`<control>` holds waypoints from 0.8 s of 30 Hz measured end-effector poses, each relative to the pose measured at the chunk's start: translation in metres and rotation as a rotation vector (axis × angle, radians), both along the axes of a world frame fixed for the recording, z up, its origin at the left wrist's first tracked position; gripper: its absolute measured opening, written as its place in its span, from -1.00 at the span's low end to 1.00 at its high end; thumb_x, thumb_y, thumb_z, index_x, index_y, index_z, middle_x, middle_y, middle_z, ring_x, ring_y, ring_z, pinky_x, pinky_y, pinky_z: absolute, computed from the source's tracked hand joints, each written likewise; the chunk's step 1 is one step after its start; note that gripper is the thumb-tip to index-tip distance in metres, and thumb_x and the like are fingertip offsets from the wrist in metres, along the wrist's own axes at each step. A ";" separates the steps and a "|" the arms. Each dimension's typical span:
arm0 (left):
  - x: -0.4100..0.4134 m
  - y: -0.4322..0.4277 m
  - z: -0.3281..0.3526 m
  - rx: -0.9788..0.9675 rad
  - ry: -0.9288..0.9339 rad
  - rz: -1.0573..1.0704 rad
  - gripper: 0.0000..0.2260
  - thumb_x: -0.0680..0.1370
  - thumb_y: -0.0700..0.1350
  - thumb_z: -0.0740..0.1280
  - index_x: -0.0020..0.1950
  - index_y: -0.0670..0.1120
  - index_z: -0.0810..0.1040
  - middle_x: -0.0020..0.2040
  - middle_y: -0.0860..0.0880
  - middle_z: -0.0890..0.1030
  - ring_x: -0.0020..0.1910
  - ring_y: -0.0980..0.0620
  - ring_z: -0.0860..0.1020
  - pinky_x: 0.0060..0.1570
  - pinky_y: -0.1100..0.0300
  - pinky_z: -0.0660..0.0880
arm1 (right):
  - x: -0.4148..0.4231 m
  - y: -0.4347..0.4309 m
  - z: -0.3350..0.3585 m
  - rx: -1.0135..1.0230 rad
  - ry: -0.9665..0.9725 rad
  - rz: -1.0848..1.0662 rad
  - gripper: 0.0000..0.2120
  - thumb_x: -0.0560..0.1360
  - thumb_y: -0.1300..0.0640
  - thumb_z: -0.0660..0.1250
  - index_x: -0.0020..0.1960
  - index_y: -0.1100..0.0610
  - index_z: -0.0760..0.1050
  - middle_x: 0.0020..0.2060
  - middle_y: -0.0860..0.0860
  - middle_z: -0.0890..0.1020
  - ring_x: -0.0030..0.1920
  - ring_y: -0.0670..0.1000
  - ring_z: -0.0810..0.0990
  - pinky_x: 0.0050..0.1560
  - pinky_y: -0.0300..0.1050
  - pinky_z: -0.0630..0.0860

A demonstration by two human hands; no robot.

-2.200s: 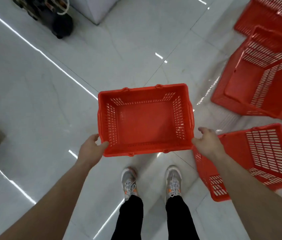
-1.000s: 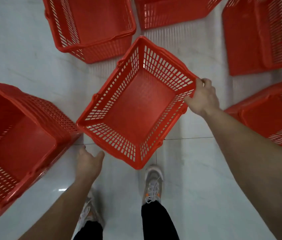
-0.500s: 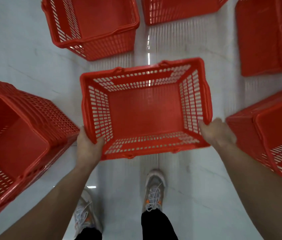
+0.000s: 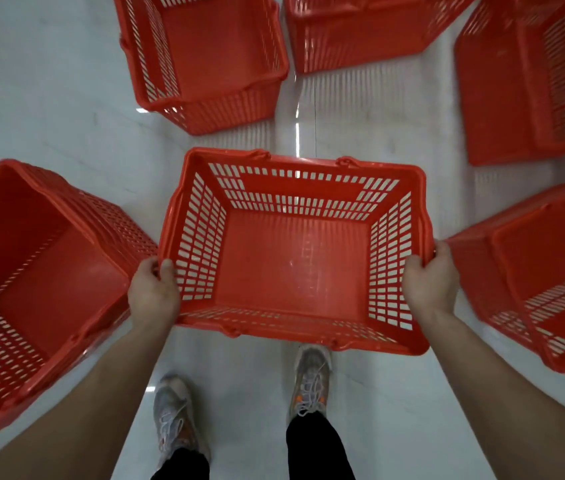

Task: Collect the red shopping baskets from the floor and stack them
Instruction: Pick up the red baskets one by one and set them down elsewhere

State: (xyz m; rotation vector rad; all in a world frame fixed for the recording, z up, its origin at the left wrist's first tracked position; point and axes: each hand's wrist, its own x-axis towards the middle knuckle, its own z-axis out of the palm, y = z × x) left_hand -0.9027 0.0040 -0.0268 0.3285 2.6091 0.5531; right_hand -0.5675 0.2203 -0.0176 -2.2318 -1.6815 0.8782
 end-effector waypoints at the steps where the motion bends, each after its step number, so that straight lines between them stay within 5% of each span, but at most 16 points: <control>1: -0.001 -0.004 0.014 0.021 0.003 0.015 -0.68 0.65 -0.04 0.23 0.26 -0.24 0.53 0.13 -0.28 0.62 0.14 -0.30 0.55 0.04 0.04 0.35 | -0.004 -0.001 0.017 0.017 0.012 -0.001 -0.64 0.49 0.19 0.24 0.27 0.19 0.49 0.11 0.19 0.64 0.13 0.25 0.58 0.12 0.04 0.46; 14: -0.102 -0.104 0.276 0.255 0.084 0.267 -0.71 0.64 -0.01 0.25 0.23 -0.16 0.57 0.08 -0.16 0.64 0.09 -0.18 0.57 0.09 0.02 0.40 | -0.160 -0.035 0.278 0.135 0.208 0.138 -0.68 0.49 0.14 0.25 0.24 0.10 0.50 0.07 0.10 0.66 0.05 0.18 0.63 0.07 0.00 0.50; 24: -0.186 -0.297 0.292 0.170 0.141 0.679 -0.63 0.61 0.11 0.21 0.26 -0.11 0.54 0.08 -0.18 0.65 0.03 -0.20 0.59 0.11 -0.09 0.48 | -0.361 -0.150 0.282 0.037 0.341 0.514 -0.68 0.47 0.11 0.22 0.20 -0.01 0.53 0.01 -0.05 0.65 0.02 0.04 0.61 0.05 -0.06 0.52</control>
